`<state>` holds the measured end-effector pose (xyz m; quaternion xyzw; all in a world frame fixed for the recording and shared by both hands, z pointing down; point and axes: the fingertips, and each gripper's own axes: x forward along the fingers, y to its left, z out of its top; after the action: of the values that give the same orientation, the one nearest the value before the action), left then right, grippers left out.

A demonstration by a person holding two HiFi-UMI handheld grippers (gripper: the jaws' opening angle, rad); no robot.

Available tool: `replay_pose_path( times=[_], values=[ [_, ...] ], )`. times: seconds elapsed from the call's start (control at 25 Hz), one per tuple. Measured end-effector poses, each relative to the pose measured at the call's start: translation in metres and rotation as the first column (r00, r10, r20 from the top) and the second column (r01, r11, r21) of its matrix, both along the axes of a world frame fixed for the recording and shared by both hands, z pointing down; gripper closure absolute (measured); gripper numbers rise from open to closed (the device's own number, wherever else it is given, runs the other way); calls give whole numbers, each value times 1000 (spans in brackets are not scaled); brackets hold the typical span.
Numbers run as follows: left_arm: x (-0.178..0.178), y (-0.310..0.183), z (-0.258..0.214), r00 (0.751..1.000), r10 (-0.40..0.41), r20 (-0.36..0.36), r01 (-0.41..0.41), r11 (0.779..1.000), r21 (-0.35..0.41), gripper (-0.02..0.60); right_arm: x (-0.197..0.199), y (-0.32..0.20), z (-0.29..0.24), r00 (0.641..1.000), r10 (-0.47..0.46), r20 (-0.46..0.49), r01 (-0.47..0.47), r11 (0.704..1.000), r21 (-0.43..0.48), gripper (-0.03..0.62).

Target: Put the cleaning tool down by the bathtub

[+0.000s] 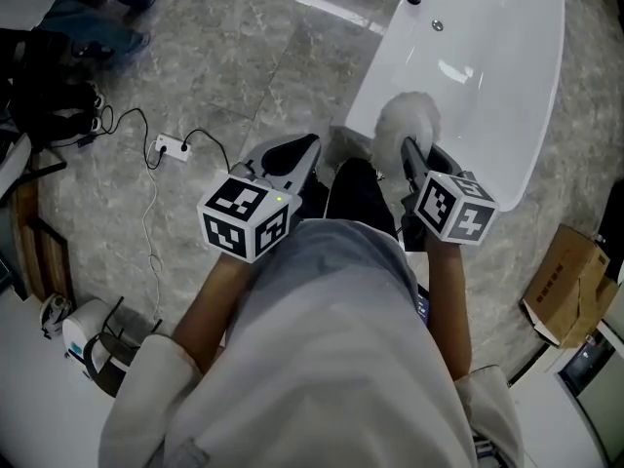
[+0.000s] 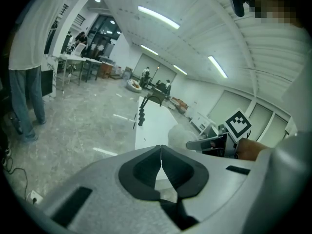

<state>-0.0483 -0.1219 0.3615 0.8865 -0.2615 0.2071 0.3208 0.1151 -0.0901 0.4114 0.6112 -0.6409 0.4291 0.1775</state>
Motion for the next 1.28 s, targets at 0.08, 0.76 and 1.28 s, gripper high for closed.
replay_pose_path(
  times=[0.08,0.76,1.28],
  values=[
    [1,0,2,1000,-2,4,2,1000,-6,572,1,-2,3,1000,-6,4,6,1000,-10,517],
    [-5,-1,24,998,-34,60,37,998,-42,572,10,-15,42,999,-31,21,33,997,-75,517],
    [-6,3,32,996,-72,59,77,993,-88,572,12,-21,69,997,-63,33,67,990,-124,516]
  ],
)
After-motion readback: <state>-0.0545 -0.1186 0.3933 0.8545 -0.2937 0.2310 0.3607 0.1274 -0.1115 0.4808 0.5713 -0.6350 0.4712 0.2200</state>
